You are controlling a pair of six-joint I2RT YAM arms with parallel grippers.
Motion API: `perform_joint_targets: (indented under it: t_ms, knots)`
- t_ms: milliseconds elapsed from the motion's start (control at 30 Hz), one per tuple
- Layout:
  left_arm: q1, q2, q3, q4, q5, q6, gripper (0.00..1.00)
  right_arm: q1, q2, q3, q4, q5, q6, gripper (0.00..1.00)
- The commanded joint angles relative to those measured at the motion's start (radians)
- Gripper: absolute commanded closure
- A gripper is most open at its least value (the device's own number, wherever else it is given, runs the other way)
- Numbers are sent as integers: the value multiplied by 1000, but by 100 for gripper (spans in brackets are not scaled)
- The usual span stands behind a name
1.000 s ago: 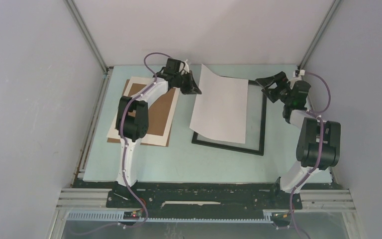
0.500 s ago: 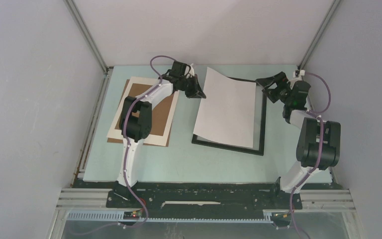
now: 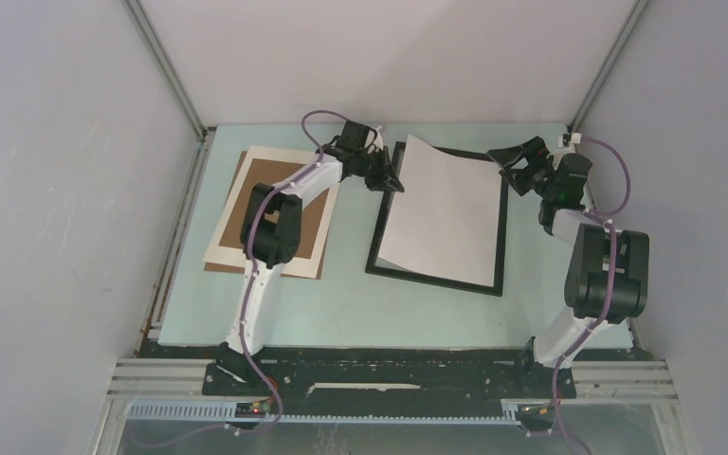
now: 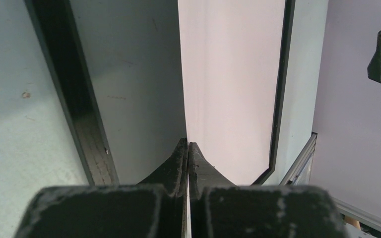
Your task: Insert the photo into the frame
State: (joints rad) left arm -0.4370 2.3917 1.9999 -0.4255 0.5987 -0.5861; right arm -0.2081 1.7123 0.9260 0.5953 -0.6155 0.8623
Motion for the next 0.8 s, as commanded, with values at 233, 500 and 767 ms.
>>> perform_joint_targets:
  t_ms: [233,500,767]
  knots:
    - [-20,32,103,9,-6,-35,100,-4,-16,-3,46,-16,-3,0]
    - [-21,-11,107,-88,-105,27,83,-4,-13,-3,51,-18,0,0]
    - [-22,-134,71,-200,-276,132,47,-5,-10,-3,57,-23,8,0]
